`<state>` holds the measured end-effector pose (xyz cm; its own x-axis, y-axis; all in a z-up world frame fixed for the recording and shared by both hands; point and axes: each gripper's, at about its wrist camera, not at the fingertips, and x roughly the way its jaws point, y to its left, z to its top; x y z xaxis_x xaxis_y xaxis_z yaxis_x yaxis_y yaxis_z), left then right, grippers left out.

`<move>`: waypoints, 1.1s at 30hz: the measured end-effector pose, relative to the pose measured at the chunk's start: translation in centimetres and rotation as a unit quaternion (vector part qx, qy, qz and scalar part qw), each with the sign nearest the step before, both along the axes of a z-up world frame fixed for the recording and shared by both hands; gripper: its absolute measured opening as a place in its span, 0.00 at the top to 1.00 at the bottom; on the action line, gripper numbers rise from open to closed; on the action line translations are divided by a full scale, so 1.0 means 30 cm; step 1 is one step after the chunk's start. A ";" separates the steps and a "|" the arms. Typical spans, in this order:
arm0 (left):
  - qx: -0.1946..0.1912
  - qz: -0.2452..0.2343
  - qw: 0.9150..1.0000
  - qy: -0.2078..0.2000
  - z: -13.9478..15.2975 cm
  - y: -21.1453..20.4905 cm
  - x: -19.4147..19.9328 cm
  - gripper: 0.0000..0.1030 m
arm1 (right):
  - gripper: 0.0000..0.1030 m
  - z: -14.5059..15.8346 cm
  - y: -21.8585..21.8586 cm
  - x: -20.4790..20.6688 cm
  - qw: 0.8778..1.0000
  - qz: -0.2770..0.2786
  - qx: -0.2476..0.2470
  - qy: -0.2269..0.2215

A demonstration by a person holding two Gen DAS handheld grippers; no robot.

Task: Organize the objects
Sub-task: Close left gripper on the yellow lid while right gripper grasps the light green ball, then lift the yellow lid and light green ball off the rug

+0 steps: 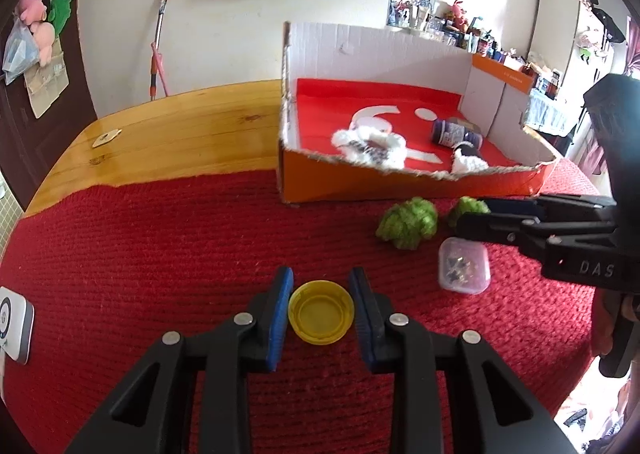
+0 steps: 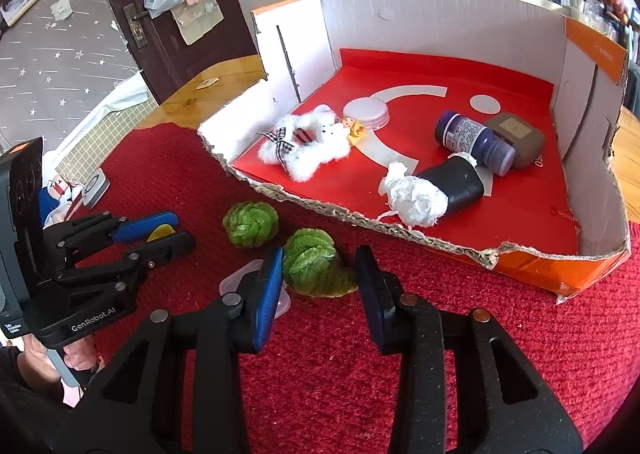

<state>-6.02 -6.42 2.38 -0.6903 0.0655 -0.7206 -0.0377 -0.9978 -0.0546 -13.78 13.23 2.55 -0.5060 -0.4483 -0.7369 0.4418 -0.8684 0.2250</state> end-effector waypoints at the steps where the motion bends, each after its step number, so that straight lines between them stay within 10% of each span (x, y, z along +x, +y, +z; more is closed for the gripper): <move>1: -0.001 -0.003 1.000 0.003 0.009 0.005 -0.001 0.70 | 0.66 0.001 0.000 0.001 1.000 0.001 -0.002 0.000; 33: 0.029 -0.015 0.999 0.006 0.074 0.038 -0.090 0.70 | 0.66 0.050 0.022 0.042 1.000 0.006 -0.027 0.005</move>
